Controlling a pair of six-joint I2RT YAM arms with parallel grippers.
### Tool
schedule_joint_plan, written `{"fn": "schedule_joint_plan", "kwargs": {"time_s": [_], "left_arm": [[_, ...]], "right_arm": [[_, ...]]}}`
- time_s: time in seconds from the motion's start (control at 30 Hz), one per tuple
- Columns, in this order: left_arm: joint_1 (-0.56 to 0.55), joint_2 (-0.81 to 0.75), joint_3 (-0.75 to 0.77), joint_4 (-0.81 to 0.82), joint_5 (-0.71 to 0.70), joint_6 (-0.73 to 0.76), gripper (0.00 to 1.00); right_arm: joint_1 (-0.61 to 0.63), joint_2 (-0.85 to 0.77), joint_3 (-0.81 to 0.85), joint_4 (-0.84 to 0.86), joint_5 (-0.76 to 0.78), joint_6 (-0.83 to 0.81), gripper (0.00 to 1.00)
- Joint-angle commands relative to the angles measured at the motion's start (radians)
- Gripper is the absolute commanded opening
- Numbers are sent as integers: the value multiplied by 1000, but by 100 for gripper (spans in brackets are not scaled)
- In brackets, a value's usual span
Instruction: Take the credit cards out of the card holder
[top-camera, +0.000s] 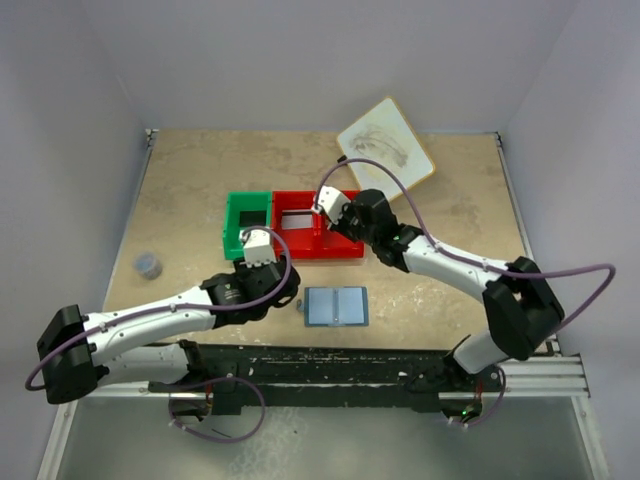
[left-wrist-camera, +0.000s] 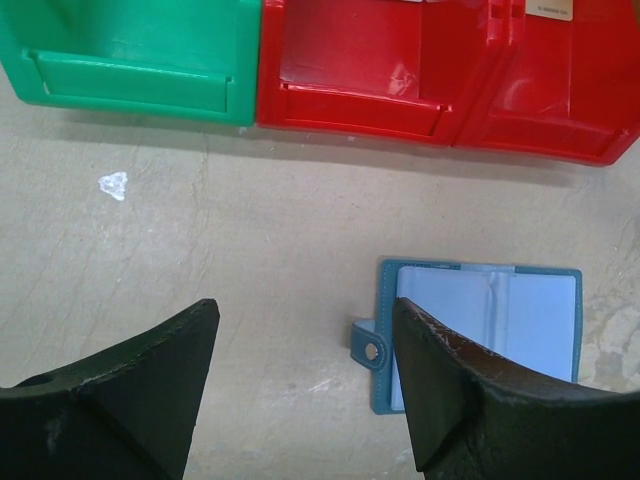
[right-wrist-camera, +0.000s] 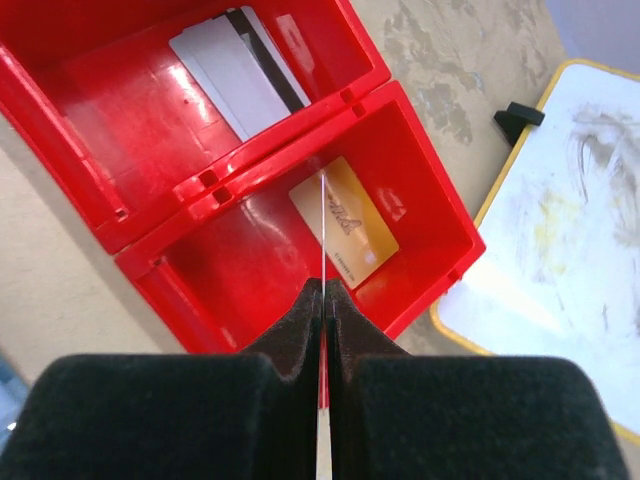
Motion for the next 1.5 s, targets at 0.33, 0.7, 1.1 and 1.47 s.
{"fn": "schedule_joint_plan", "kwargs": {"time_s": [0.33,0.7,1.1,1.47], "left_arm": [[5,-105,-3,-57,-69,8,72],[5,-140,6,-111,-122,-20,72],[5,-215,4,-196,-188,-73,72],[6,-234,2,-212,-198,-75,72]], "right_arm": [[5,235,189,-39,103,-214,0],[3,339,239,33,166,-357,0],[-3,413,251,149,170,-445,1],[-21,452,267,122,163,-463,4]]}}
